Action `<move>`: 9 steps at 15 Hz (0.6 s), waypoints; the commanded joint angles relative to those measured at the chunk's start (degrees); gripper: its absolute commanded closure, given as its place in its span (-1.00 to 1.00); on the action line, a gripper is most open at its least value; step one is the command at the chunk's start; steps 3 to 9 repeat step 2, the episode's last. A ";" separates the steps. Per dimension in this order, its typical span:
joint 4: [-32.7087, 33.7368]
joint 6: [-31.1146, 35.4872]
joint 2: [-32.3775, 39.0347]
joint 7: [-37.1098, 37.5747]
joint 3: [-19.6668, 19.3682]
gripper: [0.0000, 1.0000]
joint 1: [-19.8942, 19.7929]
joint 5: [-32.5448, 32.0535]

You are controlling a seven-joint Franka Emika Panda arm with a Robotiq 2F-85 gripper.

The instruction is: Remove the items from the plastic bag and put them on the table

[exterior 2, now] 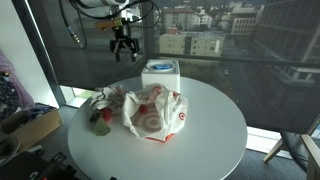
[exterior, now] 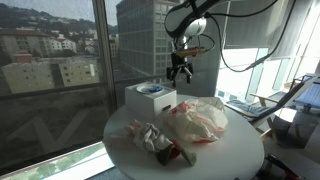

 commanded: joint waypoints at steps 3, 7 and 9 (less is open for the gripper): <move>-3.45 -0.76 -3.24 4.02 -0.64 -1.00 -3.66 -0.14; -3.45 -0.76 -3.24 4.02 -0.64 -1.00 -3.66 -0.14; -3.45 -0.76 -3.24 4.02 -0.64 -1.00 -3.66 -0.14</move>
